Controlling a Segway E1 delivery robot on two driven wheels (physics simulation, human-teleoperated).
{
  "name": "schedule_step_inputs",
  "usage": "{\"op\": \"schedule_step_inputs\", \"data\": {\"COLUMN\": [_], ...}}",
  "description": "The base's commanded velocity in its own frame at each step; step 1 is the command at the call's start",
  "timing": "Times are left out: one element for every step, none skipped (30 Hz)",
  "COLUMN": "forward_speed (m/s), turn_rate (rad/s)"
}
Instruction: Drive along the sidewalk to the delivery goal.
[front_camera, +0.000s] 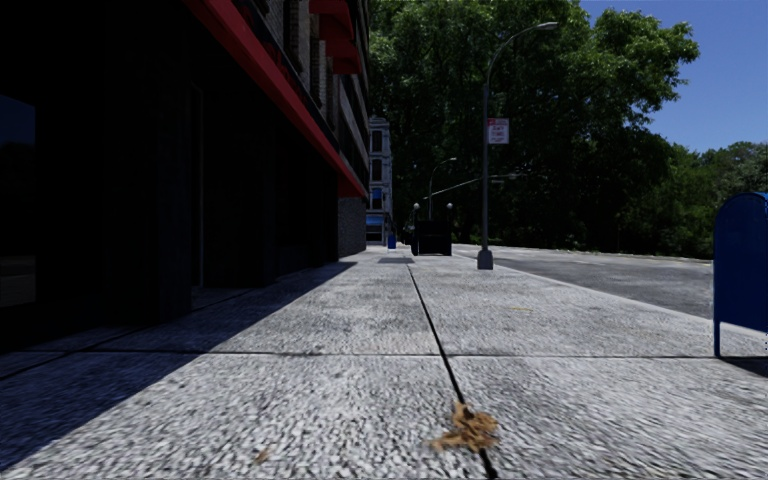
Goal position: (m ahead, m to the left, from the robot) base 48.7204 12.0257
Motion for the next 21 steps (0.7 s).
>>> {"op": "schedule_step_inputs", "data": {"forward_speed": [2.00, 2.00, 2.00, 2.00, 2.00, 2.00, 2.00, 2.00, 2.00, 2.00, 2.00, 2.00, 2.00, 2.00, 2.00, 2.00, 2.00, 2.00, 2.00, 2.00, 2.00], "turn_rate": [0.00, 0.00, 0.00, 0.00, 0.00, 0.00, 0.00, 0.00, 0.00, 0.00, 0.00, 0.00, 0.00, 0.00, 0.00, 0.00, 0.00, 0.10, 0.14, 0.14, 0.18]}}
